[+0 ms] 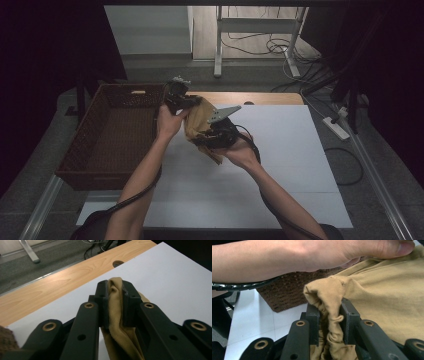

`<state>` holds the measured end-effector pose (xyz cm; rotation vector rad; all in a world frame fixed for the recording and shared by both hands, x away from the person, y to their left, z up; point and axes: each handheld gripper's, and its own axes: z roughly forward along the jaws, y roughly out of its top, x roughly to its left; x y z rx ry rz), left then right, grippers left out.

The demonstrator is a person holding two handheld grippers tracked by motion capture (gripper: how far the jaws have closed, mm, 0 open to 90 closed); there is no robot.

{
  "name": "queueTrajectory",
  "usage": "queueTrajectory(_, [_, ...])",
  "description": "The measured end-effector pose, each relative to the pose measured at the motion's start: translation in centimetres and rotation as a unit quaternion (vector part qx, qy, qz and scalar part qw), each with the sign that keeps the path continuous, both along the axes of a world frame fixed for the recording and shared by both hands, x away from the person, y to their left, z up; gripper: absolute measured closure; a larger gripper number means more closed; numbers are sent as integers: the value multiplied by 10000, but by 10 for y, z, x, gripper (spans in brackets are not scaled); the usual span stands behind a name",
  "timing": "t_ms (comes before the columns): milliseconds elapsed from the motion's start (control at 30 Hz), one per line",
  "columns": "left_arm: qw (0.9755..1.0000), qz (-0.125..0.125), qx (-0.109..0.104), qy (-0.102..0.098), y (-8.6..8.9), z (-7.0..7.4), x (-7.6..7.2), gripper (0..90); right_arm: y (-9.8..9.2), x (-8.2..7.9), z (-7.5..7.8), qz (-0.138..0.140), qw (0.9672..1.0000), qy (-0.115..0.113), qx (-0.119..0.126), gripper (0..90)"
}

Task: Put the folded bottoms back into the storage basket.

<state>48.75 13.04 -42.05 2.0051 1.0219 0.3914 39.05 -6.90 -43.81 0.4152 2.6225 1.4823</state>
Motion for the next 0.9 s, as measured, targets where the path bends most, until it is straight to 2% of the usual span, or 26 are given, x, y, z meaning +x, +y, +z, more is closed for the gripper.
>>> queueTrajectory(433, [9996, 175, -92, -216, 37, 22, -9, 779, 32, 5, 15, 218, 9996, 57, 174, 729])
queueTrajectory(667, [9989, 303, -172, -301, 60, 27, -14, 780, 49, 7, 21, 339, 9991, 91, 231, 729])
queueTrajectory(900, [9981, 451, -164, -385, 81, 35, -19, 779, 66, 9, 26, 451, 9984, 137, 302, 729])
